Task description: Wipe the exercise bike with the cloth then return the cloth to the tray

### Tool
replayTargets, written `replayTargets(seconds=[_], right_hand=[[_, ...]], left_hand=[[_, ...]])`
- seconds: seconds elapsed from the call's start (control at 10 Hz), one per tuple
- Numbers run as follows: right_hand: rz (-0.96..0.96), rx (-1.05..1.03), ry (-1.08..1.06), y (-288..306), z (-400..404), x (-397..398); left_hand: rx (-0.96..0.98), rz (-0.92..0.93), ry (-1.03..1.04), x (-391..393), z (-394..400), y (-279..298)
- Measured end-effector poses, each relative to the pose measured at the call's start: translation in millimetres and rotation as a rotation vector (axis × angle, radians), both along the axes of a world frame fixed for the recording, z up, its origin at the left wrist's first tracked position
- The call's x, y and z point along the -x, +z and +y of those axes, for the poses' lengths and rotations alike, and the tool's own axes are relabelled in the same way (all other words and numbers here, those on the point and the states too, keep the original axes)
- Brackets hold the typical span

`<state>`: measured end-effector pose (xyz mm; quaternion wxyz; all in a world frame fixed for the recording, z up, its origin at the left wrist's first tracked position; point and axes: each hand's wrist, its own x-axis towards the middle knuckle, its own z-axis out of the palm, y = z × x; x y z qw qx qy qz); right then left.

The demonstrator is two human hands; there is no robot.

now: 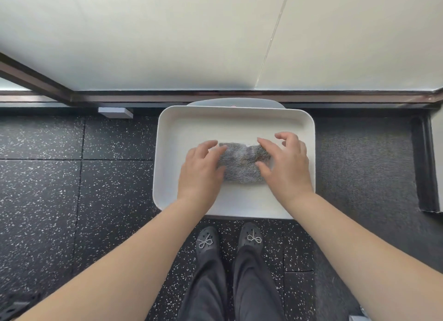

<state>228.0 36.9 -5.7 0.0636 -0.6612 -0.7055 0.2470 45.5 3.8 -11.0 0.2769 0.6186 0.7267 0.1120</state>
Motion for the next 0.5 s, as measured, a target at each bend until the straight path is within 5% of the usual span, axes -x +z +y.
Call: replayTargets(seconds=[0.2, 0.5], right_hand=[[-0.252, 0.168, 0.137, -12, -10, -8], [-0.294, 0.244, 0.268, 53, -18, -20]], left_hand=[[0.216, 0.303, -0.32, -7, 0, -13], [0.258, 0.452, -0.35, 7, 2, 62]])
